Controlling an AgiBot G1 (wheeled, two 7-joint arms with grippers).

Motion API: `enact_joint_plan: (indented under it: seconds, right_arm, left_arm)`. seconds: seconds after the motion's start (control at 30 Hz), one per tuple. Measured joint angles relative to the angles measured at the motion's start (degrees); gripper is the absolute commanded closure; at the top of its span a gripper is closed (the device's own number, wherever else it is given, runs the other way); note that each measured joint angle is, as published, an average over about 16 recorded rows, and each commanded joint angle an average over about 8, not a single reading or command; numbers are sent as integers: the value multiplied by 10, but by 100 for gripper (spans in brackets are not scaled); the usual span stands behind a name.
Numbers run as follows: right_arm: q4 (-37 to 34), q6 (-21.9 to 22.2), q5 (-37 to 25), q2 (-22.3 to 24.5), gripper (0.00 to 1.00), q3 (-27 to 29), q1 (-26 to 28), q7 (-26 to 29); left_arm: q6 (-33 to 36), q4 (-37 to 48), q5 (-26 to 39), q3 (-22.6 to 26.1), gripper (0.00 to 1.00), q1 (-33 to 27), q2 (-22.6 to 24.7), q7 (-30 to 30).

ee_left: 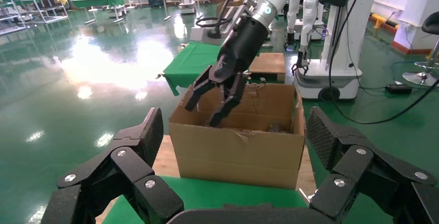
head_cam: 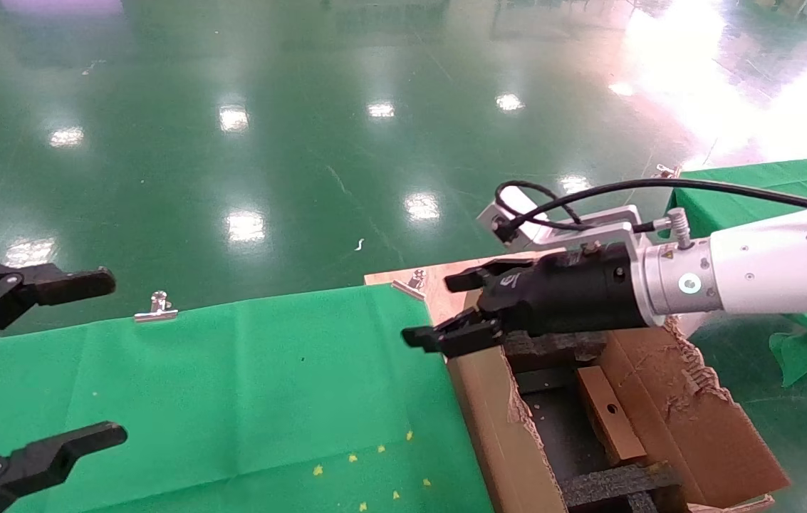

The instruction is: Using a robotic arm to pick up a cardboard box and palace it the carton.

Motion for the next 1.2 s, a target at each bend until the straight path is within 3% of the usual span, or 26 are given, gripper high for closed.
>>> enact_joint_plan:
  seconds: [0.9,1.2]
  right_arm:
    - [-20,-172,231,-44,0,284,-193,-324]
    - [-24,-211,283,-54,0,348,-237,-392]
  left_arm:
    - [0,0,0,0,0,0,0,0]
    - [0,0,0,0,0,0,0,0]
